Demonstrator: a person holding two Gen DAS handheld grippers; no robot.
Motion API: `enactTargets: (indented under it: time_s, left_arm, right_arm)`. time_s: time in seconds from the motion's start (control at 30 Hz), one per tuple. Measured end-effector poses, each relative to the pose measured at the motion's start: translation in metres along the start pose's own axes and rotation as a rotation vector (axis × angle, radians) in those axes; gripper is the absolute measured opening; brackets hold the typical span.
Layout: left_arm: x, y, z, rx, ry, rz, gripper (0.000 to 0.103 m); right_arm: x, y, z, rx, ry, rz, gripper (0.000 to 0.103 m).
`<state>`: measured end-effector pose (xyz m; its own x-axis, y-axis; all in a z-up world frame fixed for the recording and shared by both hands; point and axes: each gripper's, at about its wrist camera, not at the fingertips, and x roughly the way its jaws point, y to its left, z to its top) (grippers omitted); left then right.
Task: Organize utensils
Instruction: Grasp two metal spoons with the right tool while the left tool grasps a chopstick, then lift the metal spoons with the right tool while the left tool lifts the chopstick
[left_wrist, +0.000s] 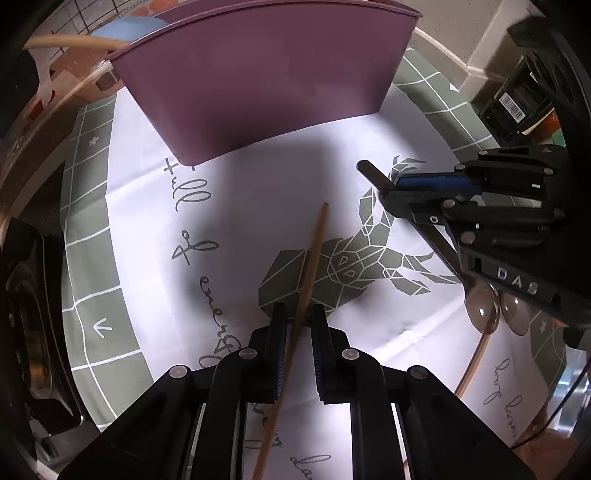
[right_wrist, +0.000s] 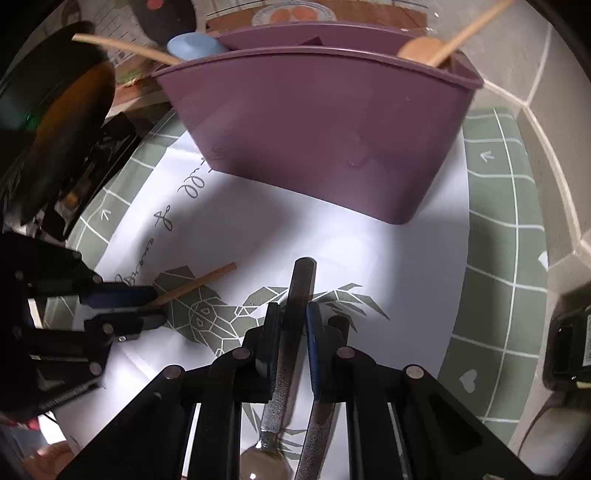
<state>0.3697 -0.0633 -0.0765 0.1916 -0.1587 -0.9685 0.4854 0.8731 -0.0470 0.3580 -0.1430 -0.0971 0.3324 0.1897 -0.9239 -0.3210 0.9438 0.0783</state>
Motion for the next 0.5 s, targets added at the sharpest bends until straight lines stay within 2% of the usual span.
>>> enactTargets:
  time_s: [0.17,0.27,0.33,0.4,0.43,0.5]
  left_arm:
    - [0.0,-0.003,0.003,-0.013,-0.007,0.035,0.02]
    - [0.0,-0.004,0.006,-0.018,-0.022,0.031,0.02]
    - [-0.002,-0.005,0.004,-0.016,-0.044,0.037,0.018]
    - [-0.003,-0.008,0.0,-0.013,-0.071,0.035,0.01]
    - [-0.005,-0.009,-0.004,-0.013,-0.086,0.033,0.009]
    - [-0.008,-0.013,-0.012,-0.04,-0.121,0.005,0.006]
  right_arm:
    - [0.001,0.012,-0.004,-0.058,-0.033,-0.052,0.012]
    - [-0.002,0.009,-0.005,-0.044,-0.037,-0.031,0.011]
    - [-0.007,0.008,-0.007,-0.032,-0.045,-0.027,0.011]
    - [-0.013,0.009,-0.009,-0.027,-0.06,-0.023,0.011]
    - [-0.018,0.009,-0.011,-0.024,-0.067,-0.013,0.011]
    - [-0.028,0.009,-0.016,-0.025,-0.078,-0.004,0.01]
